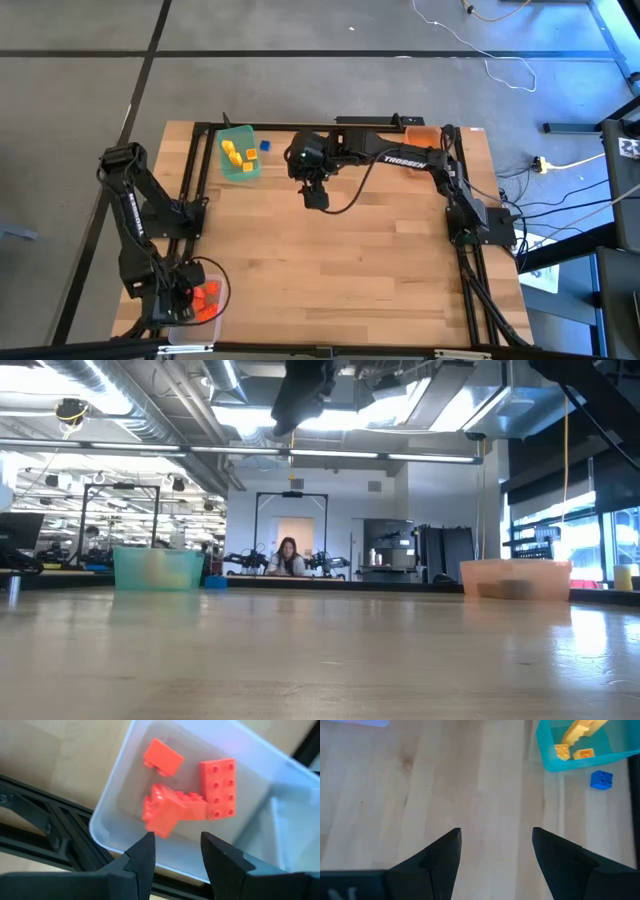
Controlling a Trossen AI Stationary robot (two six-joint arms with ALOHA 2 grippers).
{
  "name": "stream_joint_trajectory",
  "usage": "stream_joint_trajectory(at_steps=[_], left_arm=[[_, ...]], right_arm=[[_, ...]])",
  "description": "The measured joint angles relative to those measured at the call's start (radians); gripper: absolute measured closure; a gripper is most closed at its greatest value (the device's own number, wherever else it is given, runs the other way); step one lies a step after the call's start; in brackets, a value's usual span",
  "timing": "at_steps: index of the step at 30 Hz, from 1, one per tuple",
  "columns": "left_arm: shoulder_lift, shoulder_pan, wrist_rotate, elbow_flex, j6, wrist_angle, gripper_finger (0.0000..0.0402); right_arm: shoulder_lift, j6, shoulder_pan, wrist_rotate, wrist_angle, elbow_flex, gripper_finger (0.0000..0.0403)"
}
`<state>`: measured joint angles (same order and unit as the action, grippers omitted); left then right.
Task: Sort & place blocks by color
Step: Put the blue game piece into the orange bin
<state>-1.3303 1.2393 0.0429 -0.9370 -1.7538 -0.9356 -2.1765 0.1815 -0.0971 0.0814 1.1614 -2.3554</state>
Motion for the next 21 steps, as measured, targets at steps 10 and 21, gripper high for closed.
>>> stream_joint_trajectory(at_steps=[10, 21], left_arm=[[0.084, -0.082, 0.132, -0.029, -0.021, -0.008, 0.0253], [0.223, -0.236, 0.416, -0.029, -0.016, -0.22, 0.0253]], right_arm=[[0.0, 0.037, -0.09, 0.002, -0.045, 0.006, 0.0159], [-0.001, 0.06, -0.203, 0.002, -0.051, 0.008, 0.0159]])
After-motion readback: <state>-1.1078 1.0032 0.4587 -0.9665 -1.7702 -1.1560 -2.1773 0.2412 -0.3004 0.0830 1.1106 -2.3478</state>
